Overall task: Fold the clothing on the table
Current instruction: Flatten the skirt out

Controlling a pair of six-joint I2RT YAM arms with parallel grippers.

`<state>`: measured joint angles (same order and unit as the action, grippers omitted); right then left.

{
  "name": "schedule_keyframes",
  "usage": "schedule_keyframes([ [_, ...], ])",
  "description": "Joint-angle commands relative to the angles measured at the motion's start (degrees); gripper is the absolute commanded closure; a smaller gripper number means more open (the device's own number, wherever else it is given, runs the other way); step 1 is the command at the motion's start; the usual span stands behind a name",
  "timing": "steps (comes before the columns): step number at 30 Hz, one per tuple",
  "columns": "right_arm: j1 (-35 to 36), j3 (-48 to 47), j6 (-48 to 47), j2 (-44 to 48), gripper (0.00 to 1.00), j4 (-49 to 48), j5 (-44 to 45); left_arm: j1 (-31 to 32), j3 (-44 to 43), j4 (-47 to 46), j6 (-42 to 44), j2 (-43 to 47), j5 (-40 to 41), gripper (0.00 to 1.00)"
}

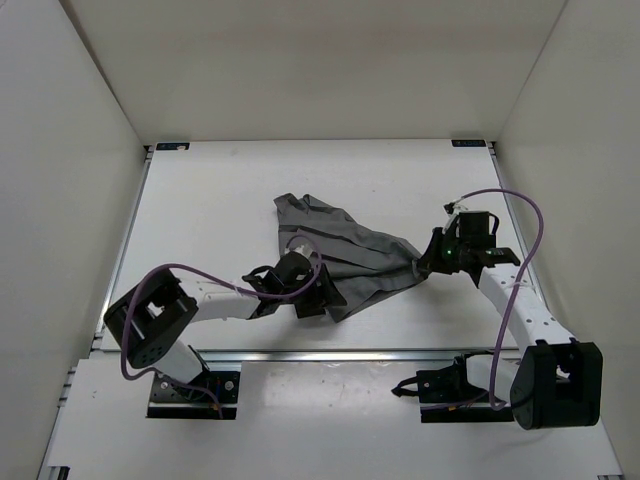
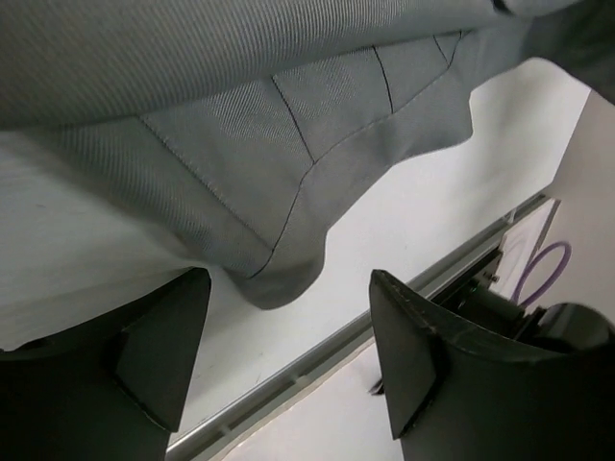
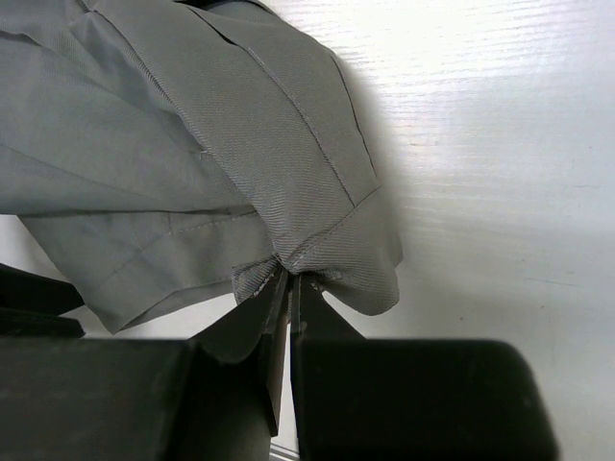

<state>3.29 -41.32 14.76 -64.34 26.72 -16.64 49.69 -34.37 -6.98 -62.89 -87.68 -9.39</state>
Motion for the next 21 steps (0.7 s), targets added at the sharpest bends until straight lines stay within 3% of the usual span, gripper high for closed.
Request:
schedule_keyframes([
  [1, -0.39, -0.61, -1.31, 2.46, 1.00, -1.50, -0.06, 1.63, -1.31, 4.60, -3.90, -2.93, 6.22, 0.22],
  [6, -1.00, -0.69, -1.32, 3.34, 1.00, -1.14, -0.06, 2.51, -2.89, 6.98, -3.73, -5.30, 7.80, 0.40],
  [10, -1.44, -0.87, -1.06, 3.60, 1.00, -0.88, 0.20, 2.17, -3.77, 9.35, -3.64, -6.45, 8.59, 0.74],
  [12, -1.53, -1.22, -1.23, 3.52, 1.00, -0.88, 0.03, 1.47, -4.39, 10.67, -2.77, -5.84, 9.12, 1.00],
  [17, -1.71, -3.23, -1.58, 1.68, 1.00, -0.01, 0.56, -2.40, -5.61, 17.94, 3.30, 0.20, 9.30, 1.00],
  [21, -0.83, -10.86, -2.19, 0.00, 1.00, 3.68, 2.75, -13.09, -7.89, 29.01, 15.33, 11.55, 11.58, 1.00],
])
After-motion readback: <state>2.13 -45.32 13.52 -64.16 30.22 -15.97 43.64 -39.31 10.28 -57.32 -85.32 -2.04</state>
